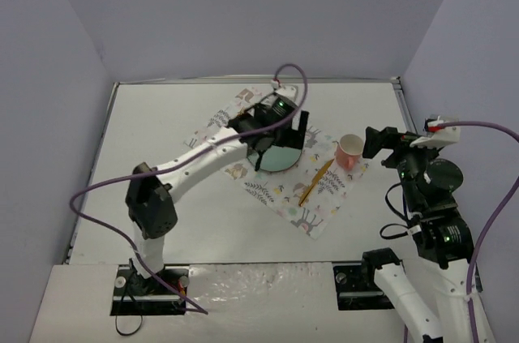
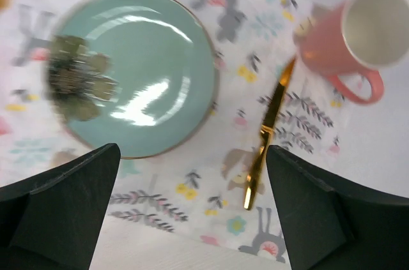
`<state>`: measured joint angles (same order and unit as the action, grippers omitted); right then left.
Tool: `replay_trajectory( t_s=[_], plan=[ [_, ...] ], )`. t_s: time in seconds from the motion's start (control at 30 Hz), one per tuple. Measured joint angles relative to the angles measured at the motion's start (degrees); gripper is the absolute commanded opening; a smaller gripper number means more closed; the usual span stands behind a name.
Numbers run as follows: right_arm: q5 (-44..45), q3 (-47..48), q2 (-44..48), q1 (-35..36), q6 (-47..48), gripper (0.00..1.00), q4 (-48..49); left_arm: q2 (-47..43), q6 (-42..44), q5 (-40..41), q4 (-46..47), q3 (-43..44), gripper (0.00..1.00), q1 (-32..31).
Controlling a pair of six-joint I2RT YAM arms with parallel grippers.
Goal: Set the dinner table for one person
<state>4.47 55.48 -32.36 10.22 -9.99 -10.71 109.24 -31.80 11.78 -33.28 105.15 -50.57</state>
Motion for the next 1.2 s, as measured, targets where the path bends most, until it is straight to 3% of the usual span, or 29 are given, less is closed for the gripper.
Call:
replay_trajectory(
  t_s=[0.2, 0.37, 0.53, 0.87, 1.2],
  plan=[
    [0.2, 3.3, -6.4, 0.0, 1.3, 1.00, 2.0, -16.5, 3.1, 1.9, 0.7, -9.9, 0.97, 14.9],
    [3.4, 3.3, -6.6, 0.0, 2.3, 1.00, 1.8, -31.5, 7.8, 4.7, 0.2, -20.6, 0.97, 27.9],
    [6.1, 3.2, -4.5, 0.1, 4.0, 1.00, 1.9, -48.2, 12.5, 7.2, -1.3, -29.1, 0.97, 36.5],
    [12.7, 1.2, -0.6, 1.4, 6.0, 1.00, 1.9, -73.2, 18.8, 15.4, 2.3, -47.1, 0.97, 37.9],
    [14.3, -1.6, 0.7, 1.9, 7.1, 1.00, 2.4, -73.9, 19.6, 16.9, 5.7, -55.3, 0.97, 37.9]
  ],
)
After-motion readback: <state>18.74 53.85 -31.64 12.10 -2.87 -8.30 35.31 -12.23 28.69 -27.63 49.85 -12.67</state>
